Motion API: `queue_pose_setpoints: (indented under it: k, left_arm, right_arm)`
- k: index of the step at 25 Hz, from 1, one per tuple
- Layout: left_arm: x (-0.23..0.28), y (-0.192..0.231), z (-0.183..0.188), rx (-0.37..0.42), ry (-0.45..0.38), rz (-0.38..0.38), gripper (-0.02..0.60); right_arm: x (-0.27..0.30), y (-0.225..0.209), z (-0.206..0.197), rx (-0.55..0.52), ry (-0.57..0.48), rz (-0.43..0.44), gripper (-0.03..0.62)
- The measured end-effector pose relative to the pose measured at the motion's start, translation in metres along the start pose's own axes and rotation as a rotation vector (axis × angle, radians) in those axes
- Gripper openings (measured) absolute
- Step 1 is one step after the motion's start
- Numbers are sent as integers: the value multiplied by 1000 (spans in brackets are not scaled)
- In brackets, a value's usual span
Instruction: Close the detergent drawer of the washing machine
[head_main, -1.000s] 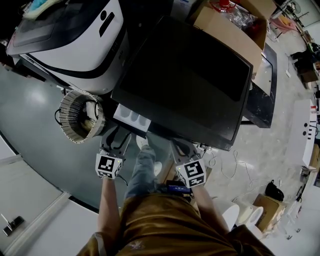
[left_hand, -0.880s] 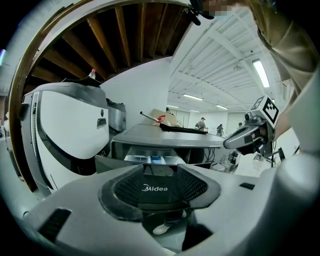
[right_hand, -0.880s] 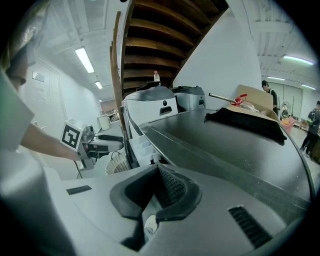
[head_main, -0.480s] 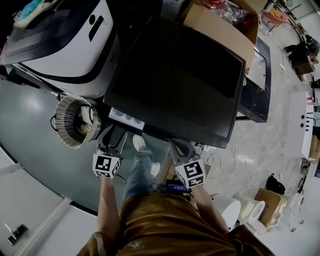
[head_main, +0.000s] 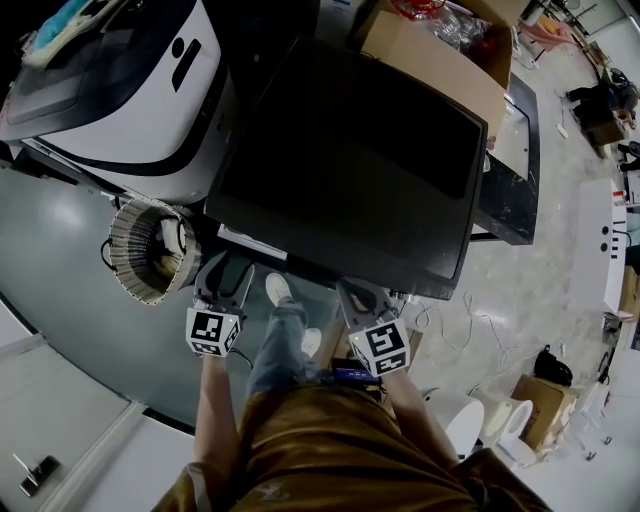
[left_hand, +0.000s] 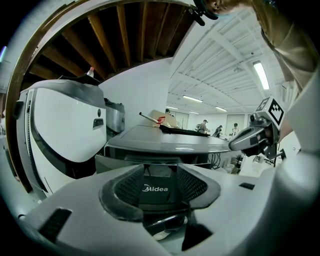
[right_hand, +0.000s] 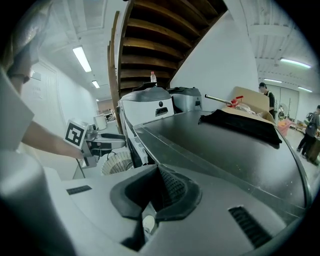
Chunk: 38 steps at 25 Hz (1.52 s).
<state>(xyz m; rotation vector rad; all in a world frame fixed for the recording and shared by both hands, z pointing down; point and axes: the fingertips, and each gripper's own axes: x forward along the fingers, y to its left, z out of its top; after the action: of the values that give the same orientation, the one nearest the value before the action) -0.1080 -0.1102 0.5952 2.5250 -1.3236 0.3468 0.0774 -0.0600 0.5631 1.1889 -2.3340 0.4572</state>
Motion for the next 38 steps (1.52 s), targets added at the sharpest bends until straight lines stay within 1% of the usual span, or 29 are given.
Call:
queue_pose_setpoints:
  k: [5,9,12,17,21,28,32,34,38]
  left_arm:
    - [2,-1,1,4,3,-3,220]
    - [6,2,1,4,4,-5,219]
    - [10,2,4,5,1,-9,219]
    - [14,2,6,6,-1,-9,219]
    - [18,5,7,6,0,-12,219]
    - [26,6,9,5,-3,-14,218]
    - [30,7,11,3,-5,-11,218]
    - [30,8,11,-2,-6,-5,206]
    - [30,6,12,-9,-5,-8,206]
  right_arm:
    - [1,-3,2,21,-13,0,12]
    - [4,-3,4,16,-13,4,12]
    - [4,-6,8,37,-33,6,12]
    - [5,-8,10,7,-26,8,12]
    - [8,-11,12,27,-35,5,12]
    - [6,-15,15,11,-52,0,12]
    - [7,-19,13,7,-44,-7,12]
    - [7,-20,12,4,-37,-7,12]
    - [7,-19,15,1,-45,-5,12]
